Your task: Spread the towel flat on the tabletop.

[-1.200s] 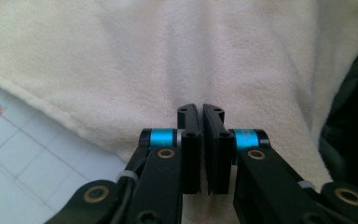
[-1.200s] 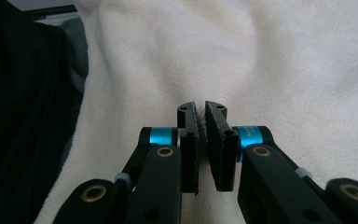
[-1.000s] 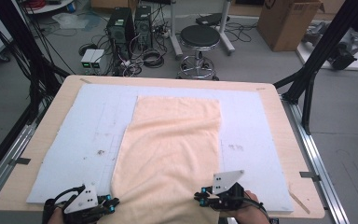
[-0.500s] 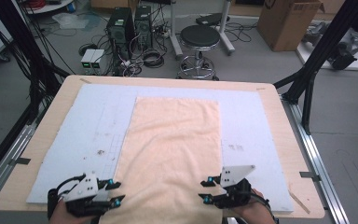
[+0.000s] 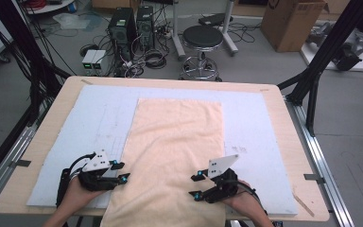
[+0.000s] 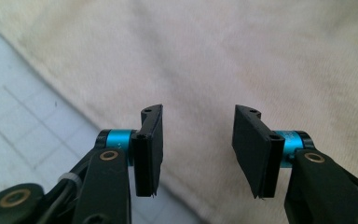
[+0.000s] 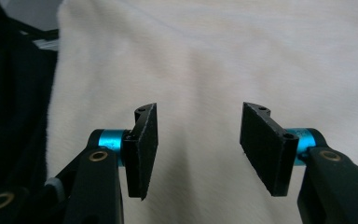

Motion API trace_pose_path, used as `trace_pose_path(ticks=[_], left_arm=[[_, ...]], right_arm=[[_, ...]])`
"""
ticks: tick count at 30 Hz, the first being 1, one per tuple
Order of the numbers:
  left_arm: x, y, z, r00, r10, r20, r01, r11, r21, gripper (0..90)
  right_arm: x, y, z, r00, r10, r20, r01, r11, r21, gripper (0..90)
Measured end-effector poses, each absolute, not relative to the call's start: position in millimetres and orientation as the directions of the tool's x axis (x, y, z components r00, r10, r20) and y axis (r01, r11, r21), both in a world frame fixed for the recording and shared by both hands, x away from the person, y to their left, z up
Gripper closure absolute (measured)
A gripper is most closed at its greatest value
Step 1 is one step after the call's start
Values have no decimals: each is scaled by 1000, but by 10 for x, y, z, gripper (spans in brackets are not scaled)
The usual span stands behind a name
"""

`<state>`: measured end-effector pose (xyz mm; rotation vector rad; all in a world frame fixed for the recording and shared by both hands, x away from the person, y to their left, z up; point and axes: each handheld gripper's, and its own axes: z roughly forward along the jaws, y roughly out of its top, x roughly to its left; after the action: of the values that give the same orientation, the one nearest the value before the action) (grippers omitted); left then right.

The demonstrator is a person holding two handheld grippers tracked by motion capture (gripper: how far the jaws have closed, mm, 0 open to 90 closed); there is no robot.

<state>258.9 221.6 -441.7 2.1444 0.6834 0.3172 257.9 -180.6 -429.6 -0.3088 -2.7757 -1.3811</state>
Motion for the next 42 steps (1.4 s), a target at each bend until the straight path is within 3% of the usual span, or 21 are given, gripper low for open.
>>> trace_pose_path(ticks=[7, 12, 24, 42], left_arm=[[2507, 2261, -4462, 812, 584, 2, 359, -503, 786, 571], [2443, 2300, -4467, 806, 592, -11, 370, -489, 790, 594], [2302, 2321, -4452, 812, 583, -29, 376, -484, 790, 571], [2686, 2305, -4241, 762, 641, -91, 374, -322, 870, 454]], right_arm=[[2477, -1521, -4431, -991, 87, 105, 136, 669, 730, 498], [2430, -1535, -4430, -994, 81, 78, 112, 673, 731, 563], [2367, -1613, -4429, -992, 68, 102, 121, 660, 741, 561], [2926, -2104, -4159, -915, 392, 91, 283, 468, 837, 349]])
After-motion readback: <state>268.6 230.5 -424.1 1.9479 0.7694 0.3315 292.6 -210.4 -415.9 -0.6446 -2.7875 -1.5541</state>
